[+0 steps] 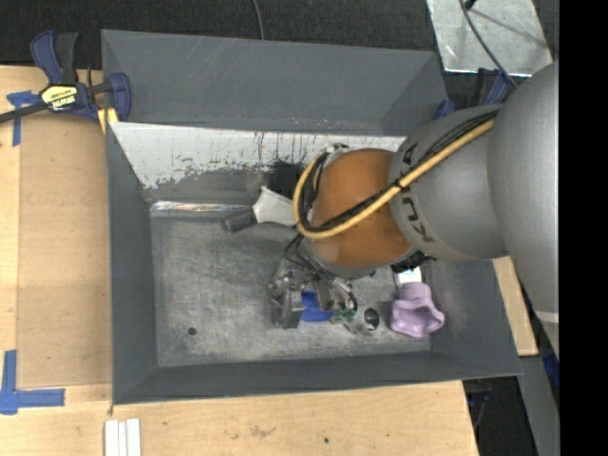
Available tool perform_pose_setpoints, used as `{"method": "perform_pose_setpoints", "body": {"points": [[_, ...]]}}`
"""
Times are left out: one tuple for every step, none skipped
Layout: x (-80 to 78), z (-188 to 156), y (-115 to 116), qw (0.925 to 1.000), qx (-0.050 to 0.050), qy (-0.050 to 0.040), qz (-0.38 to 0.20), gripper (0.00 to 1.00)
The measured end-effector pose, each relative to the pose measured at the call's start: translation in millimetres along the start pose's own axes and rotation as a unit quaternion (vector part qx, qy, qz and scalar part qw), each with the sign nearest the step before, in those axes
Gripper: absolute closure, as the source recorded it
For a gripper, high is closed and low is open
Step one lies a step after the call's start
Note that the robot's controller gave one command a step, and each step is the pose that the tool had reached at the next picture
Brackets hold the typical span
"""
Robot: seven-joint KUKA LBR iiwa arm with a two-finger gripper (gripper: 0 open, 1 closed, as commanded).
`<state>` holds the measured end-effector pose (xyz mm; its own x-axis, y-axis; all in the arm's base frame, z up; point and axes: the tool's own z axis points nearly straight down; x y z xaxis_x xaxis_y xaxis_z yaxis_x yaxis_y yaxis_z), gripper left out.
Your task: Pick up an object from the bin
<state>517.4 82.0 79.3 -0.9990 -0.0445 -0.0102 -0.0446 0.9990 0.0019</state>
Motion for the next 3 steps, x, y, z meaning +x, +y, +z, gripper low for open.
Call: {"method": "perform_pose_setpoints", "body": {"points": [[0.0, 0, 0, 1.0000, 0.000, 0.0000, 0.000, 1.00], [-6.4, -146, 15, 0.9994, 0.001, 0.0029, 0.034, 1.00], [-6.0, -145, 15, 0.9994, 0.001, 0.0037, 0.034, 0.00]]}}
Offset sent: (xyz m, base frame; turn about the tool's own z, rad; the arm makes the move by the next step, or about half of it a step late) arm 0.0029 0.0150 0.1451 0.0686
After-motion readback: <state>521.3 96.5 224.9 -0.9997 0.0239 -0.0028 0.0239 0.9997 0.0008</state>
